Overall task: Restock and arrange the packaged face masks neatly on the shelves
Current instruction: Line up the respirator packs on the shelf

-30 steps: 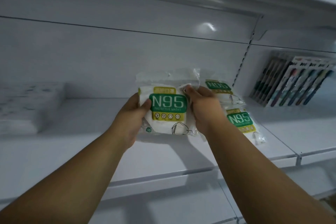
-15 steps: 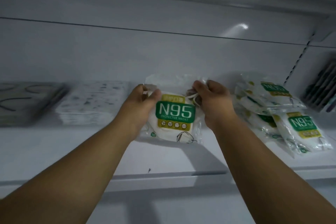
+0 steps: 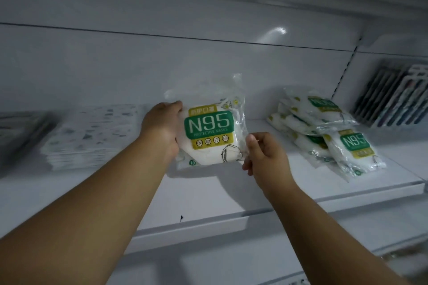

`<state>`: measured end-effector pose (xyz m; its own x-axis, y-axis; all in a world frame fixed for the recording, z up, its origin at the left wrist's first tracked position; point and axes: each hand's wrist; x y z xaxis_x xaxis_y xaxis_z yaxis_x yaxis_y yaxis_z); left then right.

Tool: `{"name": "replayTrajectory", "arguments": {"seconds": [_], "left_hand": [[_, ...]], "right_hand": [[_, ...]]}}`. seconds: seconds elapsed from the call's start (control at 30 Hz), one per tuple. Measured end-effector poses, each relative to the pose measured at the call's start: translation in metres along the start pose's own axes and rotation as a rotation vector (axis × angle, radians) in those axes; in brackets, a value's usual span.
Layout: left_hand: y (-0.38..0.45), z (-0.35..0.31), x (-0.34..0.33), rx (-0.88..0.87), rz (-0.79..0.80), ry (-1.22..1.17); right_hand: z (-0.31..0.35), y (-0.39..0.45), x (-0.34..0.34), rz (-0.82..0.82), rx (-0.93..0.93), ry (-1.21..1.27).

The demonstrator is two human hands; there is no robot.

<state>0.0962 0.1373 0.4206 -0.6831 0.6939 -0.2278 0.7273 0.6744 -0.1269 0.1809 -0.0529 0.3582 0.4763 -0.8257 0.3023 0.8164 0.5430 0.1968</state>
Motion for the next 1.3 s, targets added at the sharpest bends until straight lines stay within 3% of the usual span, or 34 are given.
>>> {"name": "replayTrajectory", "arguments": {"seconds": [0.23, 0.37, 0.53, 0.67, 0.8, 0.9, 1.0, 1.1, 1.2, 1.3], "left_hand": [[0.017, 0.004, -0.017, -0.004, -0.077, 0.015], [0.033, 0.009, -0.022, -0.056, -0.111, 0.11], [0.048, 0.017, -0.026, -0.039, -0.066, 0.187], [0.065, 0.012, -0.021, -0.074, -0.137, 0.194], [0.052, 0.022, -0.024, -0.34, -0.36, 0.794], [0.035, 0.045, -0.031, -0.459, -0.142, 1.2], [0.033, 0.064, -0.027, -0.302, 0.118, 1.448], [0.036, 0.071, -0.021, -0.267, 0.15, 1.49], [0.041, 0.072, -0.019, -0.285, 0.145, 1.512], [0.041, 0.073, -0.016, -0.306, 0.159, 1.54]], "right_hand": [[-0.005, 0.006, 0.025, -0.005, -0.038, -0.002], [-0.009, 0.02, 0.03, 0.115, -0.08, 0.028], [-0.009, 0.067, 0.019, 0.27, -0.241, 0.28], [-0.017, 0.099, 0.006, 0.246, -0.284, 0.18], [-0.019, 0.122, -0.006, 0.31, -0.279, 0.04], [-0.02, 0.135, -0.021, 0.345, -0.26, -0.031], [-0.021, 0.142, -0.027, 0.369, -0.223, -0.41], [-0.021, 0.138, -0.021, 0.359, -0.002, -0.751], [-0.02, 0.135, -0.022, 0.46, 0.341, -0.805], [-0.012, 0.143, -0.03, 0.624, 0.329, -0.751]]}}
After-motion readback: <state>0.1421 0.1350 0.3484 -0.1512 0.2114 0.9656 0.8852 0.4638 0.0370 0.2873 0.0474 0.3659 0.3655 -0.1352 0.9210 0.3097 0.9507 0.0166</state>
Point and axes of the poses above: each hand's wrist, its own y-axis towards the middle knuckle, its own x-axis out of the back of the hand, z = x × y, and after that the axes turned 10 degrees about z, right-handed
